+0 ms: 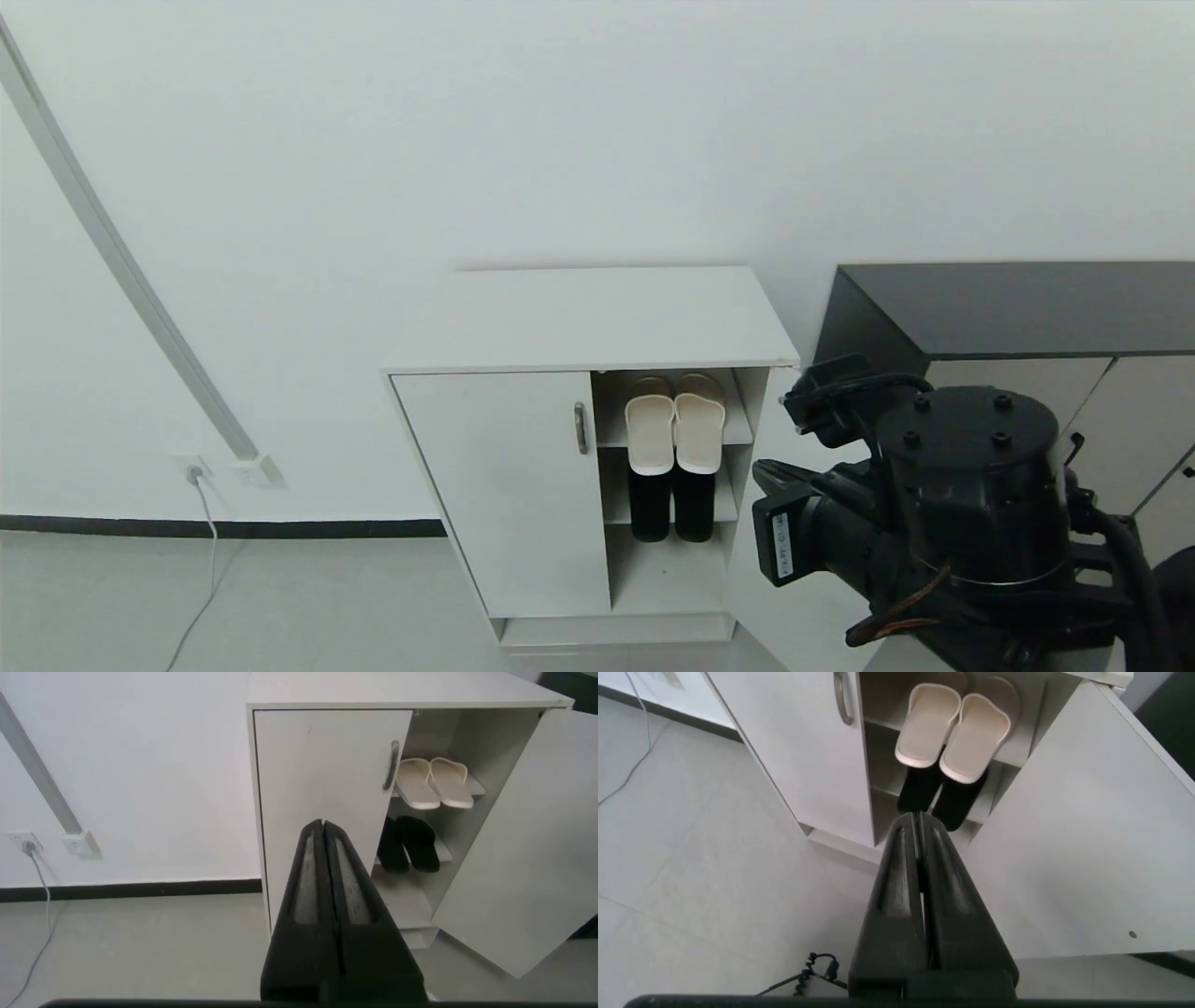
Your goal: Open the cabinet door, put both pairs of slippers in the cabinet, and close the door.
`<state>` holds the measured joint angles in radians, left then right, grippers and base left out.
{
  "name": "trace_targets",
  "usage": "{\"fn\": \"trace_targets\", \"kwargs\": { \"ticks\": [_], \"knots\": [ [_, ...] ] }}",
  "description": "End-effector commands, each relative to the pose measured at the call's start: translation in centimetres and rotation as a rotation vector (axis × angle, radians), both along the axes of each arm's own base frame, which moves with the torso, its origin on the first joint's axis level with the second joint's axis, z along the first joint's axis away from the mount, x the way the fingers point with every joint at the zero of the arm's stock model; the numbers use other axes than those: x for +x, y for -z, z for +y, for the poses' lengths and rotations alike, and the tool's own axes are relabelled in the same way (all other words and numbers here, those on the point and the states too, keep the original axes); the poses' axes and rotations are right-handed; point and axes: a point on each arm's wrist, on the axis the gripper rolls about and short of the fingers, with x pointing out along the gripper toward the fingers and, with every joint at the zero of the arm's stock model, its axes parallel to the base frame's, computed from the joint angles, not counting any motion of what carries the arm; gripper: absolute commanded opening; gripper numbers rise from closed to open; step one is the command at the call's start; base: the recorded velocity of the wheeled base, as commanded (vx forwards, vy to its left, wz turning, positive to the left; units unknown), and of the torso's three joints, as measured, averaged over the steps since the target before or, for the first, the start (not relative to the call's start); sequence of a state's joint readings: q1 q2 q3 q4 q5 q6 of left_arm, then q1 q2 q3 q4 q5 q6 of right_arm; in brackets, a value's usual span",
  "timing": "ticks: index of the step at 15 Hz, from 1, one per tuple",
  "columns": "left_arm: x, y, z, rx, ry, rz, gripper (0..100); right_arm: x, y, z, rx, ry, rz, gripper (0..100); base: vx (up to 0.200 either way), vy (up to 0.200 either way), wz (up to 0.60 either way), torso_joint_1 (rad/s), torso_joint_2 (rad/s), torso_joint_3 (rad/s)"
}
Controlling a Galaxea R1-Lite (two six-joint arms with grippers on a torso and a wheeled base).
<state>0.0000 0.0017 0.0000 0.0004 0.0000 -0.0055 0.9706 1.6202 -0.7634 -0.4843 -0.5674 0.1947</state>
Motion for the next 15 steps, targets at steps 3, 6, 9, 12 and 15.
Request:
{"fn": "trace_targets", "kwargs": {
  "ticks": [3,6,9,12,15],
  "knots": [
    [0.0,0.0,0.0,-0.001,0.0,0.001,0,0.0,-0.2,-0.1,-0.007,0.003,-0.01,0,0.0,0.0,-0.2,0.002,0.0,0.001],
    [0.0,0.0,0.0,-0.001,0.002,0.001,0,0.0,-1.1,-0.9,0.002,0.013,-0.035,0,0.0,0.0,-0.6,-0.002,-0.01,-0.001],
    [0.0,0.0,0.0,-0.001,0.002,-0.001,0,0.2,-1.0,-1.1,-0.002,0.023,-0.033,0,0.0,0.0,-0.6,0.015,0.01,-0.001],
    [0.0,0.0,0.0,-0.001,0.002,-0.001,0,1.1,-1.0,-1.5,-0.004,0.058,-0.033,0,0.0,0.0,-0.4,0.0,0.0,0.005],
    [0.0,0.0,0.0,-0.001,0.002,0.001,0,1.5,-0.8,-1.7,-0.008,0.073,-0.028,0,0.0,0.0,0.0,0.0,0.0,0.0]
  ]
}}
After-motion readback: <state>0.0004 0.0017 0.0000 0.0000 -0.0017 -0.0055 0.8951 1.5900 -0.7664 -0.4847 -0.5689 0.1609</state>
